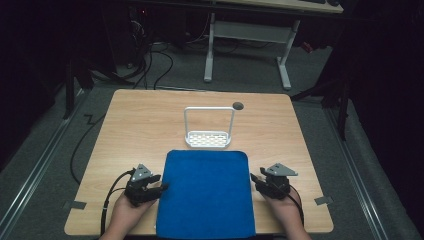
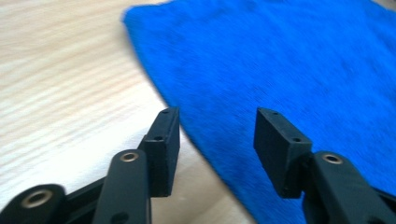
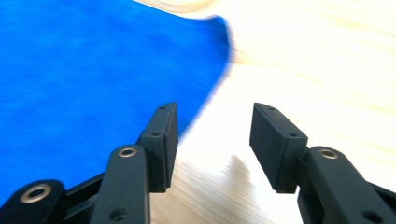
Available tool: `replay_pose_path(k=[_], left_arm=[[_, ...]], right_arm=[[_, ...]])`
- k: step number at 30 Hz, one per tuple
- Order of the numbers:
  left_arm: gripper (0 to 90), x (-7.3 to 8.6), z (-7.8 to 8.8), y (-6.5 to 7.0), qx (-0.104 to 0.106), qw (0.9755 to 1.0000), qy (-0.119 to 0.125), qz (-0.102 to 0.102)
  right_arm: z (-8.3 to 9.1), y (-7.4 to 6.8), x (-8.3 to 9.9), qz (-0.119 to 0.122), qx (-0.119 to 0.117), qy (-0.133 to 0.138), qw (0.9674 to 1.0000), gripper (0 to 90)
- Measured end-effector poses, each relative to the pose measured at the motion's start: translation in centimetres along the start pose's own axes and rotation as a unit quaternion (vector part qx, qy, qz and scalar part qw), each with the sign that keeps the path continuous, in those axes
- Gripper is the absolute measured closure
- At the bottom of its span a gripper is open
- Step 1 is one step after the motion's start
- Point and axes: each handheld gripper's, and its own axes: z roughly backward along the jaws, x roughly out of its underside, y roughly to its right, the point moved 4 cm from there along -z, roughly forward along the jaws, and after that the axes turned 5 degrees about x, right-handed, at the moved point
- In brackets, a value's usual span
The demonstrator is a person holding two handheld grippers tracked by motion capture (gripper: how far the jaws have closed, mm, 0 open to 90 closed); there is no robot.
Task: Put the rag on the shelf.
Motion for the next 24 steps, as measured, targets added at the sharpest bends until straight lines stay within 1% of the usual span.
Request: replay_pose_path(k=[1, 2, 3, 4, 6, 7, 8, 9, 10, 11, 13, 15, 17, 19, 22, 23, 24], left_arm=[[50.7, 0.0, 0.0, 0.0, 0.0, 1.0, 0.0, 0.0], [50.7, -0.2, 0.1, -0.1, 0.0, 0.9999, 0.008, 0.007], [51.0, -0.3, 0.1, -0.2, -0.004, 0.9999, 0.012, 0.009], [51.1, -0.3, 0.1, -0.2, -0.007, 0.9999, 0.013, 0.006], [51.0, -0.3, -0.1, -0.3, -0.013, 0.9999, 0.009, -0.002], [50.8, -0.3, -0.2, -0.3, -0.015, 0.9998, 0.008, -0.005], [50.7, -0.3, -0.5, -0.4, -0.017, 0.9998, 0.005, -0.007], [50.6, -0.3, -0.5, -0.4, -0.017, 0.9998, 0.005, -0.007], [50.6, -0.3, -0.6, -0.4, -0.017, 0.9998, 0.004, -0.006], [50.6, -0.3, -0.7, -0.4, -0.017, 0.9998, 0.003, -0.008], [50.5, -0.4, -1.0, -0.3, -0.016, 0.9998, 0.002, -0.007], [50.8, -0.5, -1.3, -0.1, -0.019, 0.9998, 0.0, -0.012], [50.3, -0.5, -1.5, 0.2, -0.022, 0.9994, -0.006, -0.024], [50.2, -0.6, -1.6, 0.3, -0.023, 0.9993, -0.008, -0.03], [50.7, -0.7, -1.6, 0.4, -0.017, 0.9995, -0.003, -0.025], [52.0, -0.7, -1.6, 0.5, -0.013, 0.9997, -0.002, -0.023], [56.3, -0.8, -1.8, 0.8, -0.004, 0.9997, -0.003, -0.023]], right_arm=[[0.0, 0.0, 0.0, 0.0, 0.0, 0.0, 1.0, 53.1], [-0.1, 0.3, 0.1, -0.013, -0.004, -0.001, 0.9999, 52.9], [-0.1, 0.5, 0.0, -0.023, -0.004, 0.0, 0.9997, 52.9], [0.0, 0.4, -0.1, -0.02, -0.001, 0.006, 0.9998, 52.8], [0.0, 0.3, -0.1, -0.018, -0.001, 0.007, 0.9998, 52.6], [0.0, 0.1, -0.2, -0.011, -0.001, 0.008, 0.9999, 51.7], [-0.1, -0.3, -0.3, 0.011, 0.007, 0.009, 0.9999, 50.1], [-0.1, -0.3, -0.3, 0.011, 0.007, 0.009, 0.9999, 50.1], [-0.2, -0.7, -0.4, 0.025, 0.006, 0.012, 0.9996, 50.3], [-0.2, -0.7, -0.4, 0.025, 0.006, 0.012, 0.9996, 50.3], [-0.4, -1.2, -0.7, 0.03, 0.001, 0.013, 0.9995, 51.6], [-0.5, -1.4, -0.8, 0.032, -0.001, 0.013, 0.9994, 51.8], [-0.6, -1.7, -1.0, 0.041, -0.003, 0.016, 0.999, 52.6], [-0.6, -1.7, -1.0, 0.041, -0.002, 0.016, 0.999, 52.7], [-0.6, -1.6, -1.0, 0.031, -0.006, 0.017, 0.9994, 53.4], [-0.5, -1.6, -1.0, 0.029, -0.008, 0.016, 0.9994, 54.3], [-0.6, -1.8, -1.1, 0.029, -0.017, 0.019, 0.9993, 58.0]])
